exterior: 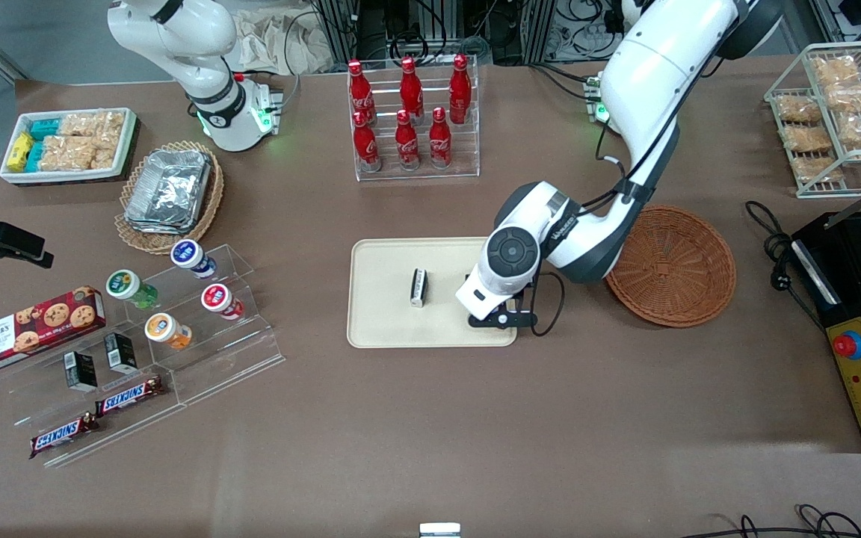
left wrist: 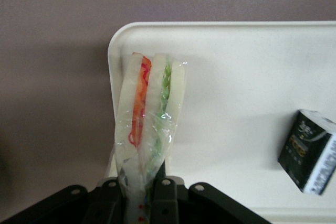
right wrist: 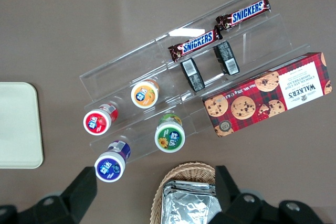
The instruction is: Place sandwich from basket to tray
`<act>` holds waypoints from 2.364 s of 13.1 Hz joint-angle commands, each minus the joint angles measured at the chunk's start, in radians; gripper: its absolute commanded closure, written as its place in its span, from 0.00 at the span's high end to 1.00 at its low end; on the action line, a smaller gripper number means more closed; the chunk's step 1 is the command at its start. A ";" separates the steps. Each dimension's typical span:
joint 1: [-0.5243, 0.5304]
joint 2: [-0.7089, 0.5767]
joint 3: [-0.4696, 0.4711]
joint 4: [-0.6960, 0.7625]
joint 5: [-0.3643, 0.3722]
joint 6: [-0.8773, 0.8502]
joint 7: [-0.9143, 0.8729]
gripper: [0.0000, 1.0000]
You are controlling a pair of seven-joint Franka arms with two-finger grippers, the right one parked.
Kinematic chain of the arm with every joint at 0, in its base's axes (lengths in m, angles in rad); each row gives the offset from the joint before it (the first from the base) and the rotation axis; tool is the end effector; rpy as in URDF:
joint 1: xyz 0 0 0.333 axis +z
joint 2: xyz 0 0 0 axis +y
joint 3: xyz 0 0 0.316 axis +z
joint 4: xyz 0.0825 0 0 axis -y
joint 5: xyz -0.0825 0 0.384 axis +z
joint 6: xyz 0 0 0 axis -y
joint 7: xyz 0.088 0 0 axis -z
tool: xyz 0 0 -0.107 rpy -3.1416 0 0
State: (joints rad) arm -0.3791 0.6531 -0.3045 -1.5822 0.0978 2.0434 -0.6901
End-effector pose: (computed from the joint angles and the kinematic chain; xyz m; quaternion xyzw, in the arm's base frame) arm 0.5458 -0.4036 0.2560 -0.9954 0.0004 0.0951 0.0105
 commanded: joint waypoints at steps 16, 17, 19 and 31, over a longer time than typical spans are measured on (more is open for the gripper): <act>0.075 -0.162 0.012 0.008 0.076 0.066 -0.202 1.00; 0.138 -0.196 0.002 0.004 0.080 0.032 -0.204 1.00; 0.178 -0.272 0.005 0.007 0.071 -0.046 -0.195 1.00; 0.198 -0.786 0.226 -0.444 -0.012 -0.072 0.223 1.00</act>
State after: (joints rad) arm -0.1708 -0.0023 -0.1248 -1.9083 0.1241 1.9800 -0.5906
